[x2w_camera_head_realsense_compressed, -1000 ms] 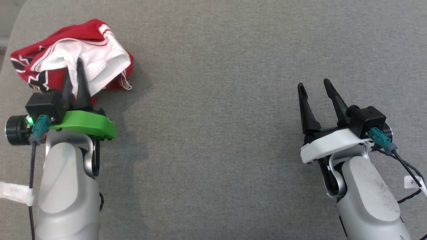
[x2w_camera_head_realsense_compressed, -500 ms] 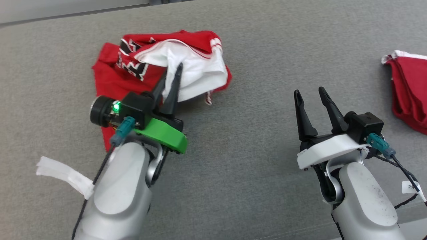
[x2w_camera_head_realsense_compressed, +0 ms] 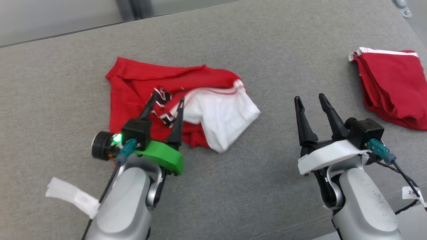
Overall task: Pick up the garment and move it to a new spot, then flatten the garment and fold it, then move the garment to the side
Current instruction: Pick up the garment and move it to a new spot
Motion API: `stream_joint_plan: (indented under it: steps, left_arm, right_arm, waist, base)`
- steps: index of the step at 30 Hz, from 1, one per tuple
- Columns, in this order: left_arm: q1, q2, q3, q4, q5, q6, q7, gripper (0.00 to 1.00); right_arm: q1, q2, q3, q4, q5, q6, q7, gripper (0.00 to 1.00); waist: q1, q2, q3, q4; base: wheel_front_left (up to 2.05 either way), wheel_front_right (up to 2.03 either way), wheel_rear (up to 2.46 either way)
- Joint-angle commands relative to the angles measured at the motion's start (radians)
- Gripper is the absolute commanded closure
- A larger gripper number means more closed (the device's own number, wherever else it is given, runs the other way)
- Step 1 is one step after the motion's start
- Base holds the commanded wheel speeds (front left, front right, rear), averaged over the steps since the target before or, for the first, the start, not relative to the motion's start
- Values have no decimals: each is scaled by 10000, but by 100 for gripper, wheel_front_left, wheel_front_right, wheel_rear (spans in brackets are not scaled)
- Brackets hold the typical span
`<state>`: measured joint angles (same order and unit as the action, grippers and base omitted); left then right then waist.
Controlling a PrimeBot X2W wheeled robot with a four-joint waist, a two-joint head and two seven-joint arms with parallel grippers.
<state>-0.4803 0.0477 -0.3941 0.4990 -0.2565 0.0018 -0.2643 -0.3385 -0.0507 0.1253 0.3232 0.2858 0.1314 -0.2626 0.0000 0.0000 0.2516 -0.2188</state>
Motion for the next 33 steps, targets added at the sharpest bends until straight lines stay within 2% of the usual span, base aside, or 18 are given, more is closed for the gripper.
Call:
stream_joint_plan:
  steps: [1, 12, 22, 33]
  left_arm:
    - [269, 57, 276, -61, -25, 95, 4, 0]
    - [1975, 49, 2220, -935, 449, 349, 4, 0]
    - [3458, 50, 3341, -1675, 598, 509, 4, 0]
    - [3479, 47, 3246, -2094, 574, 543, 4, 0]
  right_arm:
    - [88, -3, 34, -22, 5, -14, -29, 0]
    - [328, -9, 172, 230, -111, -14, -29, 0]
    - [668, -9, 116, 670, -212, -15, -29, 0]
    - [551, -7, -31, 933, -98, -15, -29, 0]
  waist:
    - [0, 0, -133, 316]
    - [0, 0, -666, 1395]
    - [0, 0, -989, 1894]
    - [0, 0, -694, 2177]
  base:
    - [0, 0, 0]
    - [0, 0, 0]
    - [0, 0, 0]
    - [0, 0, 0]
